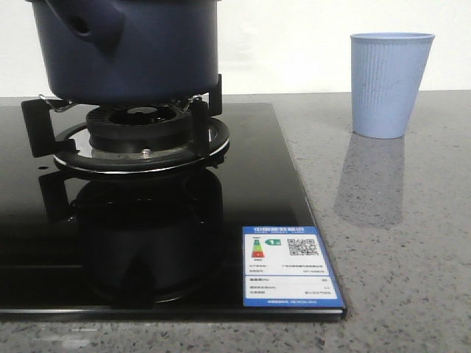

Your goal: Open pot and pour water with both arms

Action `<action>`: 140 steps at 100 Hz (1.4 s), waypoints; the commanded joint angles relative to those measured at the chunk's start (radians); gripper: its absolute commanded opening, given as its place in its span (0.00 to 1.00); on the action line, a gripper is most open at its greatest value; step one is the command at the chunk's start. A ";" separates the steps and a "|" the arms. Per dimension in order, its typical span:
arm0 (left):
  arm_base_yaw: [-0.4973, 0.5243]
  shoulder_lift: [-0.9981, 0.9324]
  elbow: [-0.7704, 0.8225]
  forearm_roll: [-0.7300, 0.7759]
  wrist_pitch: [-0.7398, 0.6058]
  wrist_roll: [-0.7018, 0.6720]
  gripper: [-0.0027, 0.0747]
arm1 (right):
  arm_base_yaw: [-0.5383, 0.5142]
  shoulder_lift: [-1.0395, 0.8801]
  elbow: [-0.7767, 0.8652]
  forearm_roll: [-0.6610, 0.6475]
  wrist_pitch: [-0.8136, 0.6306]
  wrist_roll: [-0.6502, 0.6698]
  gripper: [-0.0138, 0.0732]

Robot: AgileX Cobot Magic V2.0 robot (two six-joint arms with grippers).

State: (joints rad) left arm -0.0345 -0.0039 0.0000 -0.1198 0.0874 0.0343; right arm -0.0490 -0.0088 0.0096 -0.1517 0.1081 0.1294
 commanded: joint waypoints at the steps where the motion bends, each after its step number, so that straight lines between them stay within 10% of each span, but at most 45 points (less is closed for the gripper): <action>1: 0.002 -0.026 0.035 -0.005 -0.070 -0.005 0.01 | -0.001 -0.019 0.026 0.001 -0.089 -0.010 0.09; 79: 0.002 -0.026 0.035 -0.008 -0.074 -0.005 0.01 | -0.001 -0.019 0.026 0.012 -0.096 -0.008 0.09; 140: 0.002 -0.026 -0.020 -0.530 -0.087 -0.005 0.01 | -0.001 -0.019 0.001 0.507 -0.193 0.000 0.10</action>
State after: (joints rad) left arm -0.0345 -0.0039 0.0000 -0.6067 0.0581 0.0343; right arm -0.0490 -0.0088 0.0096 0.3081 0.0164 0.1312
